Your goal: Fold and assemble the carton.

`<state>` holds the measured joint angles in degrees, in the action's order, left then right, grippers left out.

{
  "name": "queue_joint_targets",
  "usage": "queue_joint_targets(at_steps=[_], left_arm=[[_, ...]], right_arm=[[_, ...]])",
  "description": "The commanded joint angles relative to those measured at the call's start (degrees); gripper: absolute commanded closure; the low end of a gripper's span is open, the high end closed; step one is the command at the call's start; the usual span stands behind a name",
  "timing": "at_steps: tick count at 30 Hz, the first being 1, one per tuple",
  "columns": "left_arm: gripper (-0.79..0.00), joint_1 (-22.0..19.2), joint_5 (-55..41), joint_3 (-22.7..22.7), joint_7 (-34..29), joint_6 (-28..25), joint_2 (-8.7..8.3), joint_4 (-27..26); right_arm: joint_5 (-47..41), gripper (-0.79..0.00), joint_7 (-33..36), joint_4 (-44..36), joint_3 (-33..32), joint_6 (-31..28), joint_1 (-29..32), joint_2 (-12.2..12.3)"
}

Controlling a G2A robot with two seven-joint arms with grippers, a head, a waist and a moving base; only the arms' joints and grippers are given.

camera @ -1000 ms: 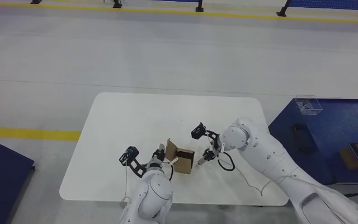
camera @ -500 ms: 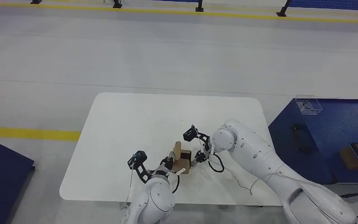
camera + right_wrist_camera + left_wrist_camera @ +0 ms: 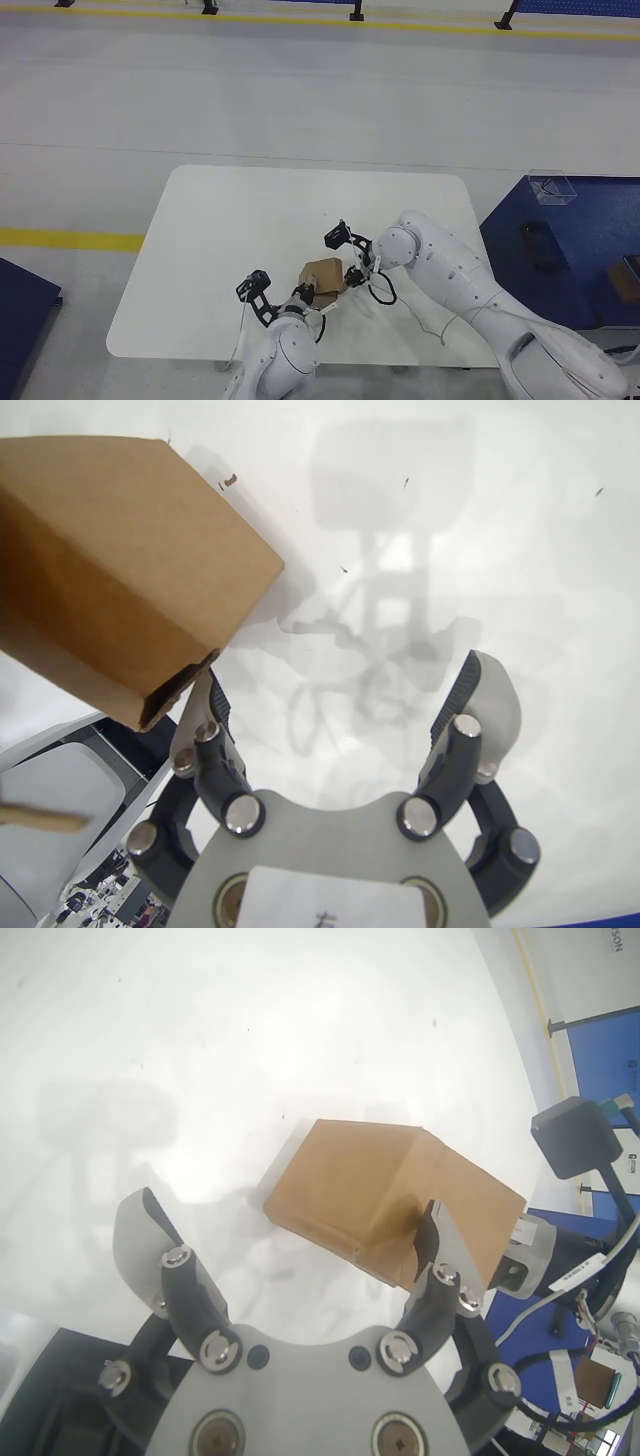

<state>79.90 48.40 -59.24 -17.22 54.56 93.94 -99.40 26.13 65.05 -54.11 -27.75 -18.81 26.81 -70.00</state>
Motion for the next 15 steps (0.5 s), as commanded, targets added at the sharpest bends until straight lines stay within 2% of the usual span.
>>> queue_joint_targets(at_steps=[1, 9, 15], left_arm=[[-0.785, -0.07, -0.17, -0.24, 0.08, 0.12, 0.01, -0.13], [-0.785, -0.76, -0.24, 0.95, 0.32, -0.53, 0.24, 1.63], [-0.785, -1.99, -0.83, 0.74, 0.91, 0.48, 0.53, 3.39]], right_arm=[[-0.05, -0.785, 0.14, -0.19, -0.54, -0.34, -0.07, 0.11], [-1.0, -0.785, -0.07, -0.61, -4.43, -1.57, 0.15, 1.55], [-1.91, -0.785, 0.09, -1.36, -9.63, -2.49, 0.77, 3.95]])
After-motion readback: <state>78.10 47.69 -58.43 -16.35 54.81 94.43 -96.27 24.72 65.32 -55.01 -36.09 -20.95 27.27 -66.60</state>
